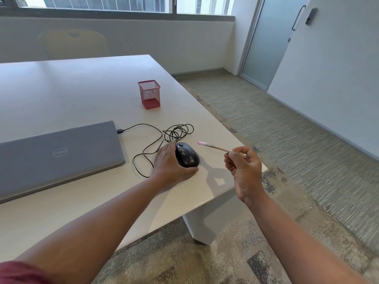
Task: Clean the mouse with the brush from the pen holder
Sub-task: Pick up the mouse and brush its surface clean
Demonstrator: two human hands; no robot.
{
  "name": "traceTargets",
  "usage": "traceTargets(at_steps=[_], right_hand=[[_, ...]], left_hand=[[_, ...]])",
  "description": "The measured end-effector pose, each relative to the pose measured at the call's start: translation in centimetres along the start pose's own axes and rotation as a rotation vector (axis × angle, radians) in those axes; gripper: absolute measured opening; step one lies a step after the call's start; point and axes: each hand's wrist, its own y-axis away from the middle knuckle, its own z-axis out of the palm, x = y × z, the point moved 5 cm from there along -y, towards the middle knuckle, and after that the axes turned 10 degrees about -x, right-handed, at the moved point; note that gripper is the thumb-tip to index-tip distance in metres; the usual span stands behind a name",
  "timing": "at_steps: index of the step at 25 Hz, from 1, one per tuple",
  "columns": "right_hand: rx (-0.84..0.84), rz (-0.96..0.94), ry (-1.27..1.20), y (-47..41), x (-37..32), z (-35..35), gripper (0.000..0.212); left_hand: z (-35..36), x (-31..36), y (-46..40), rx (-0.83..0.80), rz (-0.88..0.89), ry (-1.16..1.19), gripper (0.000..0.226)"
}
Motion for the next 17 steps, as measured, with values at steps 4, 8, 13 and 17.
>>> traceTargets(at_steps=[4,8,13,17], right_hand=[[-0.041,-0.013,-0.035,1.3,-1.9,-0.4,0.025],[-0.073,-0.035,-0.050,4.0,-4.4,-1.7,0.027],[0.039,-0.028,-0.081,8.5,-5.8,-4.0,0.026],[0.179,-0.033,-0.130,12.5,-5.5,-5.2,0.019]], left_hand=[[-0.4,0.7,1.5,-0.049,0.086,-0.005,0.124],[-0.6,1.8,4.3,-0.108,0.177,-0.014,0.127],[1.0,3.1,8.0,-0.181,0.289,0.028,0.129],[2.9,3.5,10.5,-0.251,0.411,0.031,0.127]])
